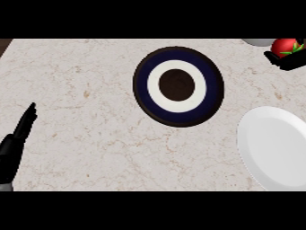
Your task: Pick the tomato from the plate and place it in the plate
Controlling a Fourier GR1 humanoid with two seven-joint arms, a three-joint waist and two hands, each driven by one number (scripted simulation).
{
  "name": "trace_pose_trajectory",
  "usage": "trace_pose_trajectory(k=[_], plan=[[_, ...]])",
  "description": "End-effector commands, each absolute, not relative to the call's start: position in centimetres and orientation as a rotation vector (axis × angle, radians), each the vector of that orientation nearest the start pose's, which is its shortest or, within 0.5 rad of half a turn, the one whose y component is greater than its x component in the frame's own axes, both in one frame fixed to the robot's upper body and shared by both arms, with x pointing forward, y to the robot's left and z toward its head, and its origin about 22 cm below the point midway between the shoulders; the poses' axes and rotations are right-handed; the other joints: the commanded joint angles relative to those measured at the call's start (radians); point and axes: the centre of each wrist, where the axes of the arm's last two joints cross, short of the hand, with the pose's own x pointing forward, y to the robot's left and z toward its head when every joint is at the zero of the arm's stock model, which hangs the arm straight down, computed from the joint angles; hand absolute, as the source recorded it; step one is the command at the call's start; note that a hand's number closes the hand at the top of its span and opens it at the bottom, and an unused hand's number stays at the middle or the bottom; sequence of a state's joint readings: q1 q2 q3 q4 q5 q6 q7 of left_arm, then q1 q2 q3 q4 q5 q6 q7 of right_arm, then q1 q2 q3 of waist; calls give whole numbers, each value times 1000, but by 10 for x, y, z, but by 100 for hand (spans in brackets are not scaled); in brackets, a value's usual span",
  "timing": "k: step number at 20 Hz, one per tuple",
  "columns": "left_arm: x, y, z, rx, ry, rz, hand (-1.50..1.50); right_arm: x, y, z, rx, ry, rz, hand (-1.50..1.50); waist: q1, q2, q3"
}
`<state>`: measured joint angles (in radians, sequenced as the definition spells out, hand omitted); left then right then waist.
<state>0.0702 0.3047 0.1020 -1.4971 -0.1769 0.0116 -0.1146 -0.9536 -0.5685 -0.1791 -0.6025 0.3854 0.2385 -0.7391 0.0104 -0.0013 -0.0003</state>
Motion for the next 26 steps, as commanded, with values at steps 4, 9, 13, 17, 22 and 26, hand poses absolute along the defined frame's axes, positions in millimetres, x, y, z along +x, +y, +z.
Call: trace_pose_trajectory(k=[4, 9, 13, 17, 22, 26], plan=[[211, 336, 3, 467, -1505, -303, 0, 444, -271, 162, -240, -2026, 862, 150, -8, -3, 0], [205, 339, -3, 461, -1523, -293, 0, 452, -225, 190, -216, -1934, 996, 150, 1, -2, 0], [218, 348, 0, 471, -1530, -286, 0, 446, -185, 153, -221, -1866, 1045, 150, -4, 0, 0], [216, 341, -10, 447, -1513, -314, 0, 447, -163, 111, -157, -1838, 1085, 150, 13, 7, 0], [212, 326, 2, 461, -1524, -323, 0, 448, -153, 93, -116, -1698, 866, -150, 19, 7, 1], [222, 341, 6, 441, -1523, -301, 0, 450, -138, 86, -131, -1660, 883, -150, 18, 9, 1]])
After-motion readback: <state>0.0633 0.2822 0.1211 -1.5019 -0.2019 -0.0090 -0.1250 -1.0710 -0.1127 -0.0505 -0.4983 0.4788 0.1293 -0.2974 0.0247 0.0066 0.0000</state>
